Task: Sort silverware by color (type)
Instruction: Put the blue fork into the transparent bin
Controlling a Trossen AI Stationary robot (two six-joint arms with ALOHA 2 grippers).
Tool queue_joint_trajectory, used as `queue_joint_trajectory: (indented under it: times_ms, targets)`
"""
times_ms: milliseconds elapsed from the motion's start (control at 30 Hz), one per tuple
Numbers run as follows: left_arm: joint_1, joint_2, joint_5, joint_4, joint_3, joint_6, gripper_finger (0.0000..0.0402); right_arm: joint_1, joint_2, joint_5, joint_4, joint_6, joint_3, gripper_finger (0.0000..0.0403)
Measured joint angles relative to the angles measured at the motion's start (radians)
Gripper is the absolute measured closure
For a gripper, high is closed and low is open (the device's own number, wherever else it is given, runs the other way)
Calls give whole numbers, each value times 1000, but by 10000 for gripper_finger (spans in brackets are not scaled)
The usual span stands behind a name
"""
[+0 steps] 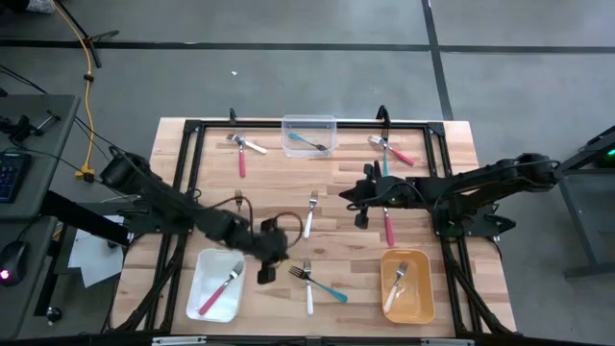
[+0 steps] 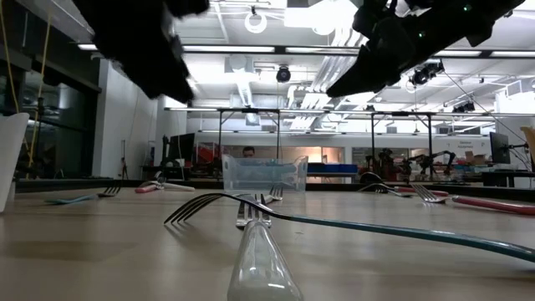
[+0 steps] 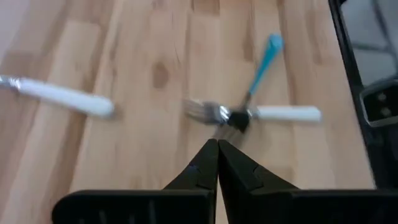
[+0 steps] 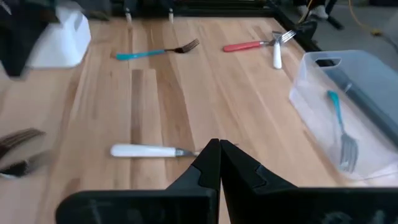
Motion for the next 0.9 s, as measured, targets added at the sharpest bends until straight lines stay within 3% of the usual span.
queue_joint_trajectory:
  times_ms: [167, 300, 467, 900]
  targets:
    - [90, 0, 61, 301, -125, 117, 401, 12, 9, -6, -51, 70, 0, 401]
    - [133, 0, 125, 426, -191, 170, 401, 22, 11, -6, -89, 110, 0, 401]
    - [135, 12, 237, 433, -193, 190, 400, 25, 13, -6, -93, 118, 0, 401]
    - [52, 40, 213, 366, -62, 303, 308, 24, 15, 42, -90, 110, 0, 401]
